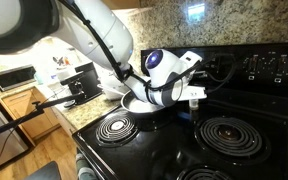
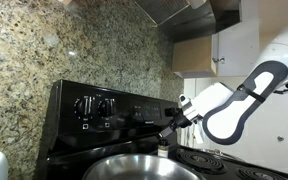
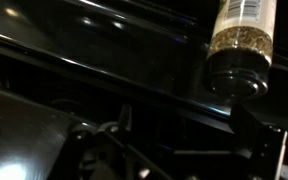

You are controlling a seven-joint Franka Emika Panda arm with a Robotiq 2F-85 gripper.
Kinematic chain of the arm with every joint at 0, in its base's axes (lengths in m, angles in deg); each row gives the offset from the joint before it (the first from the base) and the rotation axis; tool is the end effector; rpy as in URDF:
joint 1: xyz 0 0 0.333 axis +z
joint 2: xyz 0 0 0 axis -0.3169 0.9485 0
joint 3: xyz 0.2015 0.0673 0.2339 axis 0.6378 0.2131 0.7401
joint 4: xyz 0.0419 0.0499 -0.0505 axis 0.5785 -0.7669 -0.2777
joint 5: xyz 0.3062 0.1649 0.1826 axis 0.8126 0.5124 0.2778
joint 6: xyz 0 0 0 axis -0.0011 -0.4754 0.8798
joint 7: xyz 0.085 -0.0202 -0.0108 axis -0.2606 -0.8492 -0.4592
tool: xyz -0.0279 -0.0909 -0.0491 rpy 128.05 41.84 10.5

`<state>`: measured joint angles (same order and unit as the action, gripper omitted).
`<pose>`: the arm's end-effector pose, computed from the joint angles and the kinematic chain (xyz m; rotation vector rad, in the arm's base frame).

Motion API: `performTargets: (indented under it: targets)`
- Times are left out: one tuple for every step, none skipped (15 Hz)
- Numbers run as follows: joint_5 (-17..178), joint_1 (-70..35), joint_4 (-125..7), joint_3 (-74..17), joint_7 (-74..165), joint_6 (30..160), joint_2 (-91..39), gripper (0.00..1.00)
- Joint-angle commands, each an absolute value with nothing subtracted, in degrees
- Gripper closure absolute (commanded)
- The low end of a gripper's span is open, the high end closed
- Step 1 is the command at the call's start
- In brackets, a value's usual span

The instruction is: Pick up the spice bottle from the stove, shake it above the pan, then put it back on the stove

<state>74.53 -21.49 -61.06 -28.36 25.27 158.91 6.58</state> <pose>0.7219 -0.0591 0.2287 2.5581 0.4719 1.2936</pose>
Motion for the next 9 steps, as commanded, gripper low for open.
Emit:
performTargets:
  targets:
    - [78.26,-13.31,-69.94,-36.98,24.03,158.91,0.46,0.00]
    - [78.06,-12.28,-71.91,-37.85,24.06,158.91,-0.90,0.00]
    - [77.73,-11.27,-73.10,-38.74,23.96,158.92,-1.79,0.00]
    - [78.89,-8.58,-73.97,-41.65,23.96,158.92,-2.25,0.00]
    - [78.28,-8.11,-75.40,-42.06,23.92,158.92,-3.18,0.00]
    - [77.97,-7.36,-76.25,-42.78,24.03,158.92,-3.85,0.00]
    - [78.37,-6.02,-76.92,-44.30,24.07,158.92,-4.24,0.00]
    - [77.64,-5.76,-78.10,-44.52,23.96,158.92,-4.99,0.00]
    - [77.74,-4.74,-79.00,-45.61,23.87,158.92,-5.64,0.00]
